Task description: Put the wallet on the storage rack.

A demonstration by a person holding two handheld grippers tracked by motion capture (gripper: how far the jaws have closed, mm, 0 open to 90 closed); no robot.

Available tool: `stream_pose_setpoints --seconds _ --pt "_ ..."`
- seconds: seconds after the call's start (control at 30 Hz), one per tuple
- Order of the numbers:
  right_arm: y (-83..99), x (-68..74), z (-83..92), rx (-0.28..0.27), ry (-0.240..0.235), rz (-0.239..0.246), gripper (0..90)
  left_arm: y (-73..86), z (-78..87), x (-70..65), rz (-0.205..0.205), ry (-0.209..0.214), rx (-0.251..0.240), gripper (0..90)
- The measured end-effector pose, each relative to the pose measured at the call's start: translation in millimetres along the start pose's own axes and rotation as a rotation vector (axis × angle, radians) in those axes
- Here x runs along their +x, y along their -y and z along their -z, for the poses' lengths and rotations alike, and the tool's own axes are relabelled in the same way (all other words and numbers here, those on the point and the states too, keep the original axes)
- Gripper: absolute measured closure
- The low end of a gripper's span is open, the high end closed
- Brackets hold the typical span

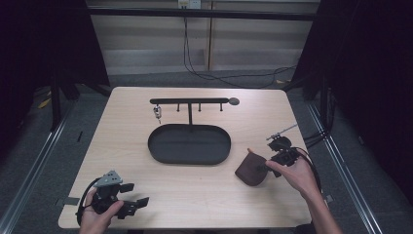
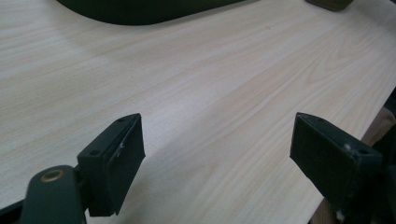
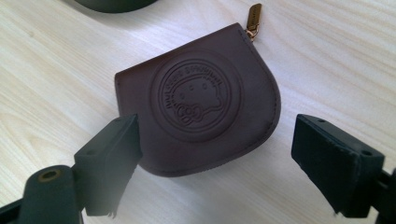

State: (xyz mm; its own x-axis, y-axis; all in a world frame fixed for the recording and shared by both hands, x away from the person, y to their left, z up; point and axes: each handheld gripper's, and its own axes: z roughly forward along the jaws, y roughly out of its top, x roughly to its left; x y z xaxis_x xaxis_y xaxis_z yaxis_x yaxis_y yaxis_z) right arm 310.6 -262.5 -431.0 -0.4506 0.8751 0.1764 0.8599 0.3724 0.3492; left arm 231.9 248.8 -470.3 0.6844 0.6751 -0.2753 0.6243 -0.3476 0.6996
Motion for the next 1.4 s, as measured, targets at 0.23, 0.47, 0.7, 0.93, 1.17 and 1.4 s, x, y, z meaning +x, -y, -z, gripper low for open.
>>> stream_pose_setpoints --seconds 0.23,0.47,0.7,0.93,1.17,1.4 --pt "-21.8 -1.8 -7.6 0.140 0.025 0.019 16.3 0.0 -1.3 -1.5 -0.015 0.003 0.020 17.6" --pt "-32.8 -2.5 -21.1 0.212 0.036 0.031 18.1 0.2 -0.7 -2.3 -0.015 0.003 0.019 17.6" --pt "-33.2 -3.8 -38.4 0.266 0.026 0.017 16.9 0.5 1.0 -1.2 -0.013 0.003 0.018 17.6" --pt "-32.5 -10.3 -44.3 0.281 -0.018 -0.017 15.7 0.2 0.7 -1.7 -0.018 0.005 0.020 17.6" --pt "-33.6 -14.4 -45.3 0.290 -0.069 -0.041 22.2 0.2 1.0 -1.6 -0.014 0.011 0.016 17.6" --pt "-34.0 -14.9 -37.0 0.258 -0.034 -0.071 36.3 0.5 1.3 -1.7 -0.016 0.012 0.017 17.6"
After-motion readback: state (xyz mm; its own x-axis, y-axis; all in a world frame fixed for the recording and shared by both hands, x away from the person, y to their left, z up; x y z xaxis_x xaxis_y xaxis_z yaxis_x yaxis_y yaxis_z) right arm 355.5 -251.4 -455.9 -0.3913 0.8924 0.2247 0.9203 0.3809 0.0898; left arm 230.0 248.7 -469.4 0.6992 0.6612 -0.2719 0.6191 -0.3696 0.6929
